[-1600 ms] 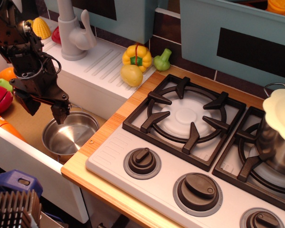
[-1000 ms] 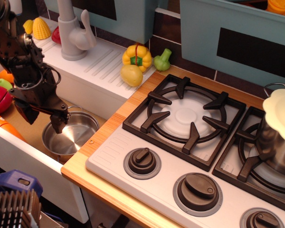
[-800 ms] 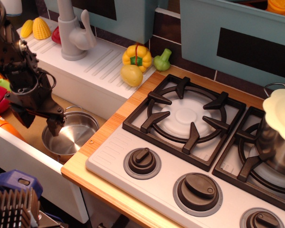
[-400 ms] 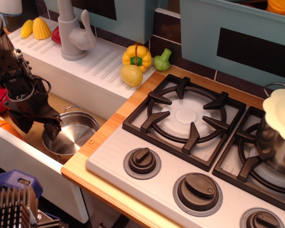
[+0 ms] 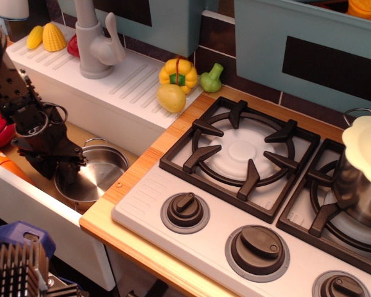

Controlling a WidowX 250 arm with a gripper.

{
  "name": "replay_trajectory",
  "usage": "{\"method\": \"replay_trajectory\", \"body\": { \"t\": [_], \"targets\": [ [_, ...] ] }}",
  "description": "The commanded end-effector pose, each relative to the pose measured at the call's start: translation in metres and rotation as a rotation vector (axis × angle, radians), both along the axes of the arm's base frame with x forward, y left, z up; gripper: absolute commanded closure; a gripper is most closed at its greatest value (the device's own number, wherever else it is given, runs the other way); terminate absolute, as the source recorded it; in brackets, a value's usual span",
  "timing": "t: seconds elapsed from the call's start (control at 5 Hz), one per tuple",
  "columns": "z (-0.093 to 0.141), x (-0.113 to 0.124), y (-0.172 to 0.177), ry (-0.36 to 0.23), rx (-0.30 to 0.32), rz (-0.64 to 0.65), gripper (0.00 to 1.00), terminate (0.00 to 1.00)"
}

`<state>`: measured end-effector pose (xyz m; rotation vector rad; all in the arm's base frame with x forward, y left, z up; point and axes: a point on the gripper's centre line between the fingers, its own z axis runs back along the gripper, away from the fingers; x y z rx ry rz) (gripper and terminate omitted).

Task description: Put pot or pan on stove

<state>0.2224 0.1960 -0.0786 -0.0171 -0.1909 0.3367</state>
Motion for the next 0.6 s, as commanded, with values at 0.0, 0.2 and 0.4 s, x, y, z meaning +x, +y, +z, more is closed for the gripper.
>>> {"method": "replay_trajectory", "body": {
  "t": [0.0,0.2,0.4],
  "targets": [
    [0.035,0.006,0.002,-0.025,0.041,-0.028,1.00,0.00],
    [0.070,0.012,0.004,-0.032,0.044,-0.050,1.00,0.00],
    [0.102,0.021,0.002,-0.039,0.015,-0.075,1.00,0.00]
  ]
}}
